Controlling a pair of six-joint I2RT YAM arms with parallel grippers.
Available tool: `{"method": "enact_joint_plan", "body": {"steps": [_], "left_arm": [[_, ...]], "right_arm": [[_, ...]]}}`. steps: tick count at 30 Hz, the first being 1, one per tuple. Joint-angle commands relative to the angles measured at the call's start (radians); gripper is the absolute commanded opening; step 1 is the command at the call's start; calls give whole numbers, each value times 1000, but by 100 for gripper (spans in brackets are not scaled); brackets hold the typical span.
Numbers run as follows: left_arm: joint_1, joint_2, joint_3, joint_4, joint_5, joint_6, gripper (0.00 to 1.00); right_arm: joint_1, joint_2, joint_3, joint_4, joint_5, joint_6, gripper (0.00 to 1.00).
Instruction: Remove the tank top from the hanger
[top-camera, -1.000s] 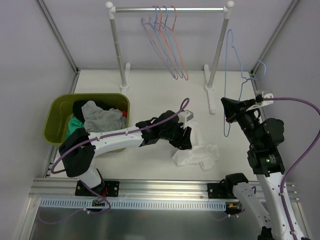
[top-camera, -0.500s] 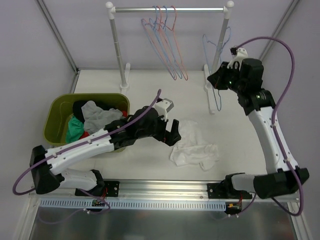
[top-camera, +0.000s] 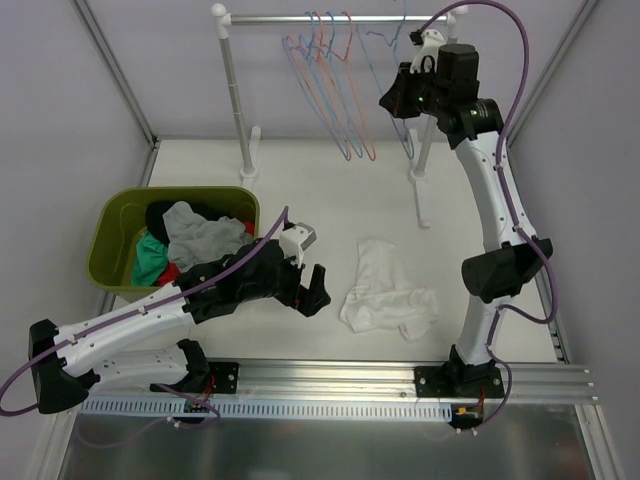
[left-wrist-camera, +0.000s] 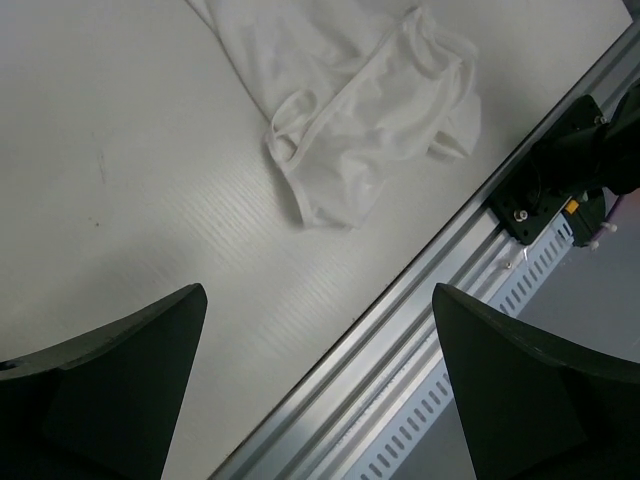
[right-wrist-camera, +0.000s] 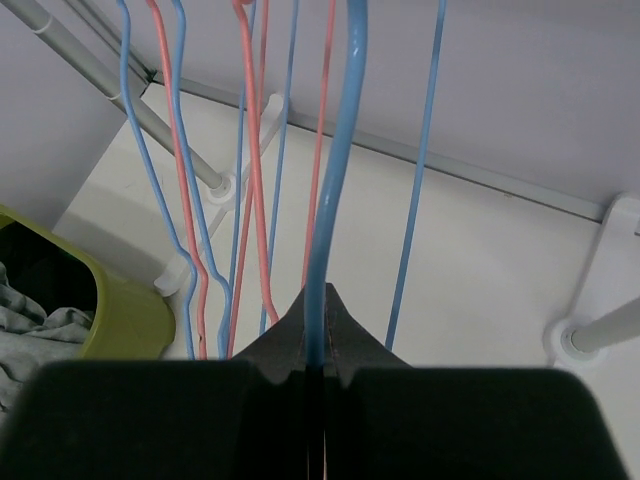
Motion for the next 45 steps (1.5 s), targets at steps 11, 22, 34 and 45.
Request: {"method": "enact_joint_plan", "body": {"steps": [11,22,34,45], "left_arm": [[0,-33,-37,-8,21,-47,99],[0,10,-20,-3,21,-43,99],[0,211,99,23,1,-40,99],[-36,698,351,27,89,11,99]], "right_arm": [[62,196,199,64,-47,-41,0],[59,133,162,62,-52,-43,52],[-57,-201,-114,13,20,-50,87],[-94,-906,-815,-41,65,-70,99]]}}
